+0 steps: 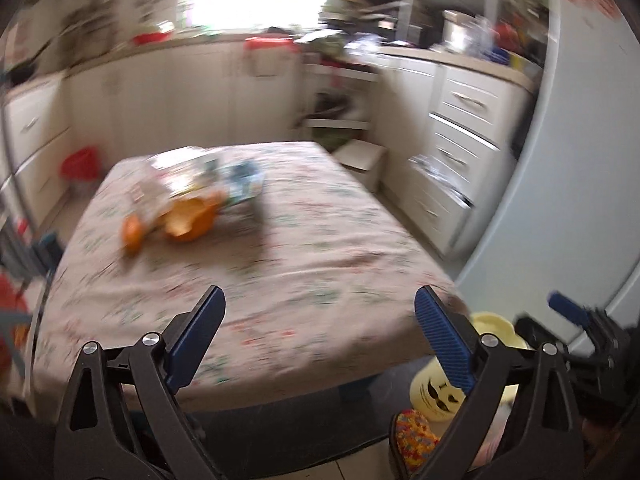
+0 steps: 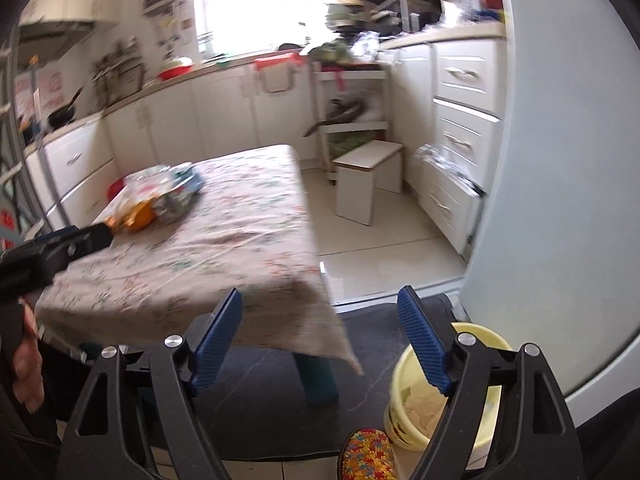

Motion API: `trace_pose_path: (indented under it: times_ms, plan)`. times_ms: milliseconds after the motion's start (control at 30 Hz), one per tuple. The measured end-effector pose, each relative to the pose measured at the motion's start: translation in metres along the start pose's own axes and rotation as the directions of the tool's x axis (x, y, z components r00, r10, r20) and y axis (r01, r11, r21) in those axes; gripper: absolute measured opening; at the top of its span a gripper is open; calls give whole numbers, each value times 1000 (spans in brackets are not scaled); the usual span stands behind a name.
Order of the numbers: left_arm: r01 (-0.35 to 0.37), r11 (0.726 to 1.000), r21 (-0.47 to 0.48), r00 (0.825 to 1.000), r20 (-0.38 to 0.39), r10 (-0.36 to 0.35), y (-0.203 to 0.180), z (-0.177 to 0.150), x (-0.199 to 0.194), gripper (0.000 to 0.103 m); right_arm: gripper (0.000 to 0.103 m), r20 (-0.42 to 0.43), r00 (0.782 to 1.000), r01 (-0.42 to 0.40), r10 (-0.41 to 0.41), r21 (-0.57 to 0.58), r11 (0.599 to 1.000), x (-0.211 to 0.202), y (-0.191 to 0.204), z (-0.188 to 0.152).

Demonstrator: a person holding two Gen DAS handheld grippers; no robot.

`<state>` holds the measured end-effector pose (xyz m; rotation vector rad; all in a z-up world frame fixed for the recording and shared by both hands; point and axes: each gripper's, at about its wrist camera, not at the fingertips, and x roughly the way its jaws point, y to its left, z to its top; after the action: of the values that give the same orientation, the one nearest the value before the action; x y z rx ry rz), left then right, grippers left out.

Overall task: Collect trash
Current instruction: 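Move both open grippers back to the table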

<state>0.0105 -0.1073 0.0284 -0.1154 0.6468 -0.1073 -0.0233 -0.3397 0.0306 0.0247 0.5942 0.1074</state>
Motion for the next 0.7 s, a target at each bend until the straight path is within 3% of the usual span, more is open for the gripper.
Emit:
trace_pose_path:
  times_ms: [133, 367, 700]
  plan:
    - [-41, 997, -73, 999, 33, 43, 27, -1, -9, 92, 84, 26, 998, -50, 52, -68, 996, -3, 36, 3]
    - [-84, 988, -129, 995, 50, 91, 50, -4, -14, 93, 85, 18, 991, -125, 130, -162, 979, 6, 85, 5]
    - [-127, 961, -247, 991, 16, 135, 88, -1, -11, 93, 85, -18, 986, -165, 165, -177, 970, 20, 106, 1]
